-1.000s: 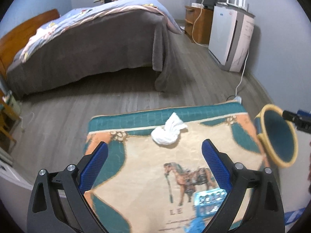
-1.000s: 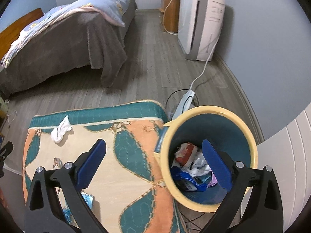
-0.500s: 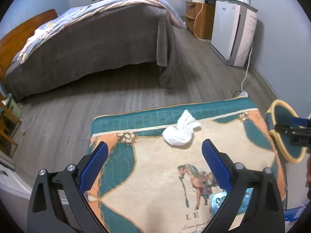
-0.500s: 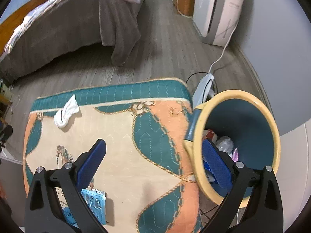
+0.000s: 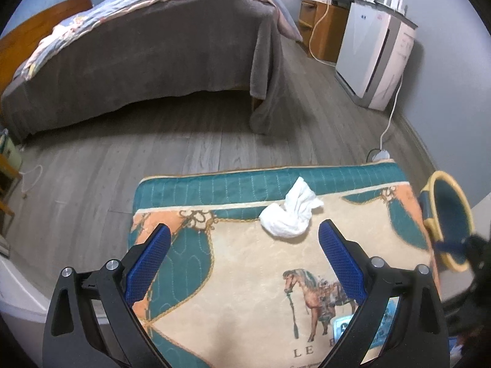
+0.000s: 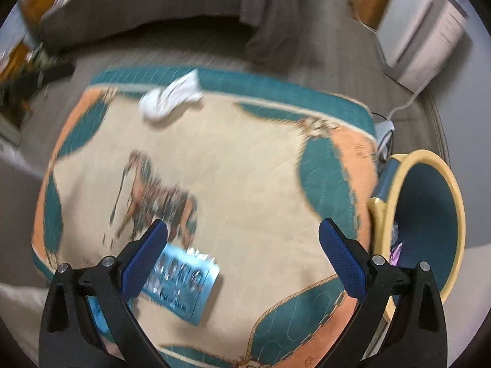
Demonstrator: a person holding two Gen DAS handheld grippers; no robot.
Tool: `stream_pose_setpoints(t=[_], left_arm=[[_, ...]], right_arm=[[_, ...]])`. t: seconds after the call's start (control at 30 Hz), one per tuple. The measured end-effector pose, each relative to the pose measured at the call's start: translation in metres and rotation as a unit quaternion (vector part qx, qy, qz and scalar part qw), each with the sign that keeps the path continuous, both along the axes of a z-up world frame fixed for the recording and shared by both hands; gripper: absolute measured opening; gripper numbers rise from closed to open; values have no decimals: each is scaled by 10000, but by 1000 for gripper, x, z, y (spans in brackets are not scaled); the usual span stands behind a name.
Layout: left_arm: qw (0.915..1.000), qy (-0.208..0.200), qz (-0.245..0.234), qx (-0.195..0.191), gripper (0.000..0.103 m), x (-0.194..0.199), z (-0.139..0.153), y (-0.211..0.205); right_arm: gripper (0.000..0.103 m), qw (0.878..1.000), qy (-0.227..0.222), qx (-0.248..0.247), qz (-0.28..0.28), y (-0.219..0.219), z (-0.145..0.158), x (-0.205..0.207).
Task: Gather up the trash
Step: 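Move both open tools back over the cushion, then grasp the blue crumpled paper with the right tool while the left tool grasps the white tissue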
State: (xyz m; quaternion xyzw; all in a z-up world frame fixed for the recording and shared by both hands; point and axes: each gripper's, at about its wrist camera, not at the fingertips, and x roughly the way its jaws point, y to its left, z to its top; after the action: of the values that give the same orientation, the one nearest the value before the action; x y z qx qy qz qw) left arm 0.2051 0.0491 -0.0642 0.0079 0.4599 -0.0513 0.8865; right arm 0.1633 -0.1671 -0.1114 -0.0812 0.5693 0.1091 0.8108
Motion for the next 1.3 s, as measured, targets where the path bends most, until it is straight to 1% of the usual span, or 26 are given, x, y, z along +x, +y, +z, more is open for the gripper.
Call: stream_pose_setpoints(t=[0.1,0.17,0.27,0.37,0.47,0.53,0.57,0.6,0.63,0.67,0.7,0.73,0.77,0.8,0.87,0.9,0.97,1.03,1.1,1.13,1.2,1.23,1.3], left_arm=[[10000,2,68,-31,96,-4,2,6],[9999,-30,131,-58,96,-8,5,10],[9997,-78,175,-119,96,-15,11,14],[9997,-183,161,-55,96,-26,19,14],[9996,-229,146,-63,96,-39,25,14],[9996,-253,95,-14,96,-46,27,14],[9995,-291,62,104,96,-50,28,13],[9992,-330,37,230,96,-52,30,12],[9985,-382,14,404,96,-56,31,11],[9982,-392,19,454,96,-57,32,11],[9982,-388,42,465,96,-57,33,12],[9984,-367,80,415,96,-58,33,13],[9988,-340,116,335,96,-58,33,15],[9990,-329,129,287,96,-58,33,16],[9991,-312,103,258,96,-58,31,15],[9991,-298,82,274,96,-57,29,14],[9993,-214,46,292,96,-52,22,11],[9995,-109,3,281,96,-43,13,4],[9992,-27,-131,387,96,-30,1,-8],[9988,-12,-184,451,96,-27,-3,-12],[9982,65,-313,516,96,-17,-15,-24],[9977,102,-383,549,96,-9,-24,-32],[9964,131,-467,693,96,2,-36,-42]], right_arm=[[97,9998,21,-129,158,15,0,-16],[97,9998,-53,-82,157,24,6,-28],[97,9994,-342,37,30,36,18,-50],[97,9984,-539,179,-21,45,26,-68],[97,9981,-457,379,164,65,20,-85],[95,9977,-191,582,278,78,6,-95],[92,9974,-77,647,299,82,-2,-98],[85,9972,68,664,328,88,-12,-101],[82,9972,204,620,359,93,-23,-102],[73,9971,281,598,383,96,-30,-103],[54,9968,367,573,429,98,-38,-103],[43,9962,442,566,489,101,-43,-103],[40,9958,512,530,544,102,-45,-103],[36,9960,492,521,538,100,-41,-103],[35,9957,496,654,438,90,-28,-100],[35,9950,496,791,346,81,-17,-96],[35,9951,374,892,222,63,8,-82],[35,9960,44,887,102,42,36,-62],[35,9973,-387,620,15,21,58,-42],[35,9971,-536,548,-36,12,63,-34],[35,9953,-652,639,-331,-11,60,-17],[35,9945,-562,735,-500,-19,54,-8],[35,9939,-449,835,-561,-28,45,5]])
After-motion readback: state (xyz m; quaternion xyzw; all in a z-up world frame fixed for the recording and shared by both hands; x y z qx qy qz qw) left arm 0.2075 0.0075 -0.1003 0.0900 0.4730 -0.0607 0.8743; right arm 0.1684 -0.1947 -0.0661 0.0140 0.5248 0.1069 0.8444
